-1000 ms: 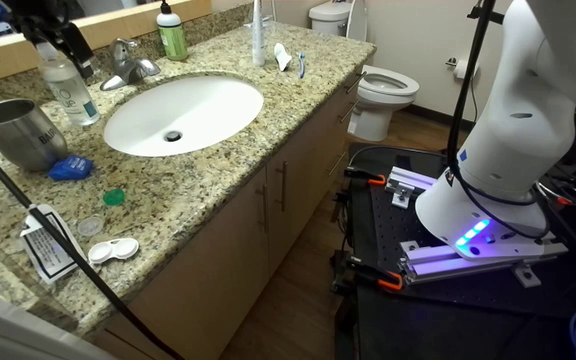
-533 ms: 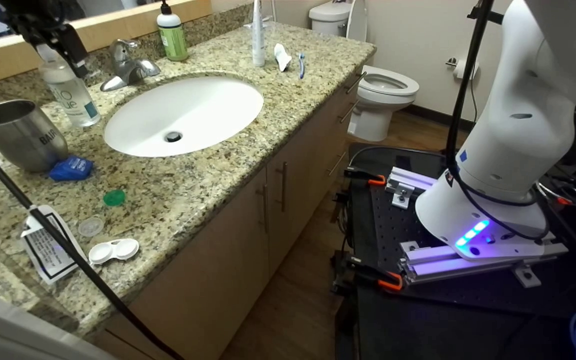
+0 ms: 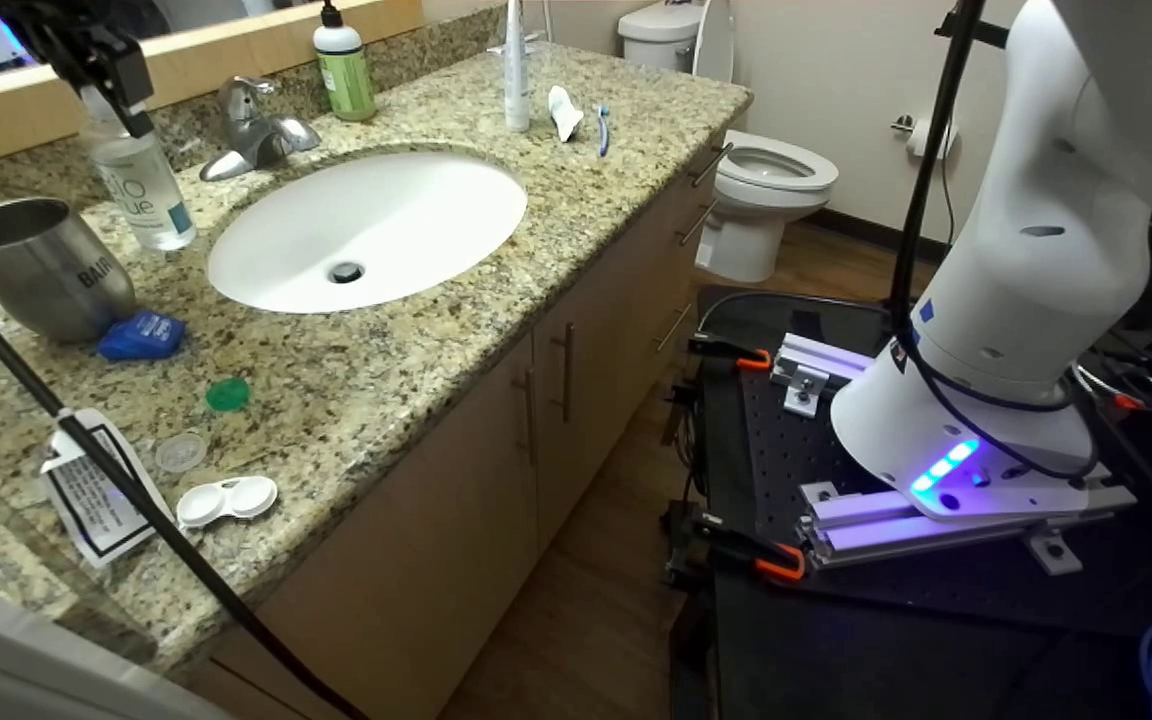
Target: Move the clear bottle forward
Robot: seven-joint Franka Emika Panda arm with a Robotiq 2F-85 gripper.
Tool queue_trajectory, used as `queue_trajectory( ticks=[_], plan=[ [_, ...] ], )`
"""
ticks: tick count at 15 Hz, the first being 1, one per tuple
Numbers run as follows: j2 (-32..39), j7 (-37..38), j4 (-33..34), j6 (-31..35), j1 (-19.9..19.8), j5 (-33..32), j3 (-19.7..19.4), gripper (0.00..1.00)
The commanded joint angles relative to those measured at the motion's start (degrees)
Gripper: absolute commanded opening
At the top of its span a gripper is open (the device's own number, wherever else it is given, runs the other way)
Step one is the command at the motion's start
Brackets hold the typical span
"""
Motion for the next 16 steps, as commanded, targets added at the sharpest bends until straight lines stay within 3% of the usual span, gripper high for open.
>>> queue_trajectory(
  ticks=[1,2,3,8,12,16],
  plan=[
    [1.65,0.53,2.21,-3.11,-1.09,0.97,0.12,0.16],
    [1.65,0.53,2.93,-4.31,-1.39,1.28,0.27,0.08],
    [1.6,0.75,4.0,-7.0,-1.6,1.61,0.41,0.05],
    [-2.29,-0.34,5.67,-21.63,-0.73,1.26,0.97,0.07],
    [-11.39,-8.39,-1.32,-25.4,-0.03,0.92,2.64,0.07],
    [-21.54,-18.47,-12.69,-25.74,1.27,-0.56,3.91,0.07]
  ],
)
